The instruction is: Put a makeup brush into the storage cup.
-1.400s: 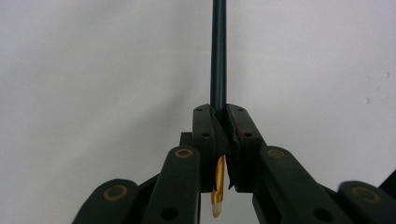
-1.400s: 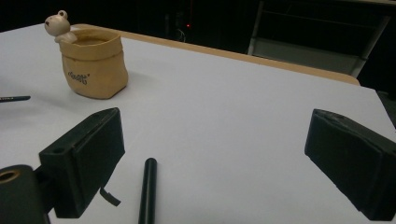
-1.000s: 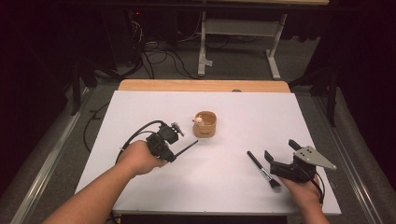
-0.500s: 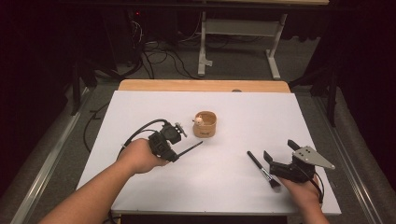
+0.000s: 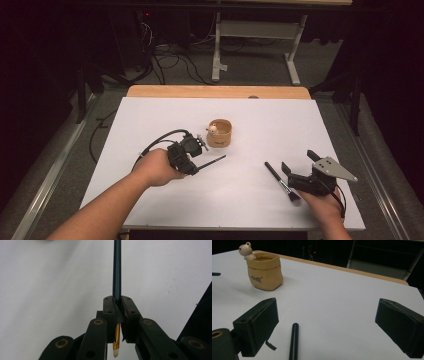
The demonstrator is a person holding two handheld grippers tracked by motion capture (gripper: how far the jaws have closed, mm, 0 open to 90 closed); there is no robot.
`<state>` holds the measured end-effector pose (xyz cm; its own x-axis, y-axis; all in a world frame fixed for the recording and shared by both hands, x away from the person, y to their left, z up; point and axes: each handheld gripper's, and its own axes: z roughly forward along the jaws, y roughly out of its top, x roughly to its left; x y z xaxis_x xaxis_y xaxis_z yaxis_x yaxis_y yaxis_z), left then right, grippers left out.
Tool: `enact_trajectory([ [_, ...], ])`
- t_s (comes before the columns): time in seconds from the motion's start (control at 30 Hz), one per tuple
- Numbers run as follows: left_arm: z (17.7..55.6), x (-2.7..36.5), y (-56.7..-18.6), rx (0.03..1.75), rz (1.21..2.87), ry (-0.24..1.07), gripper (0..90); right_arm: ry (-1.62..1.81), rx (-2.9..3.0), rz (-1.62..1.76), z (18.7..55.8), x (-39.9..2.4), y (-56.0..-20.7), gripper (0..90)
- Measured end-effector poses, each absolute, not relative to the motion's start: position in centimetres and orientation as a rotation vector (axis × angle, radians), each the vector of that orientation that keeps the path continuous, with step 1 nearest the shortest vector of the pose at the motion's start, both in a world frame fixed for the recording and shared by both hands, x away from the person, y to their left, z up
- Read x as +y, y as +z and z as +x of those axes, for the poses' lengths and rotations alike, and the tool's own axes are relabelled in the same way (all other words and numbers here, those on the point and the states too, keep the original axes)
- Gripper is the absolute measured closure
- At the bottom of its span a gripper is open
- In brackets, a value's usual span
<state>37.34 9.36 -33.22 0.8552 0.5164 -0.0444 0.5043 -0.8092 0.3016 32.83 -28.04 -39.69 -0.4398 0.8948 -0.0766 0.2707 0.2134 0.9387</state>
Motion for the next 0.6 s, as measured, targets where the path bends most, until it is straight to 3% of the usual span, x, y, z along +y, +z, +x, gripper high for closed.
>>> enact_trajectory([
  [0.6, 36.8, 8.0, -33.8, 0.624, 2.735, 0.034, 82.8, 1.244, 1.851, 1.034, 32.7, -27.1, -39.6, 6.4],
])
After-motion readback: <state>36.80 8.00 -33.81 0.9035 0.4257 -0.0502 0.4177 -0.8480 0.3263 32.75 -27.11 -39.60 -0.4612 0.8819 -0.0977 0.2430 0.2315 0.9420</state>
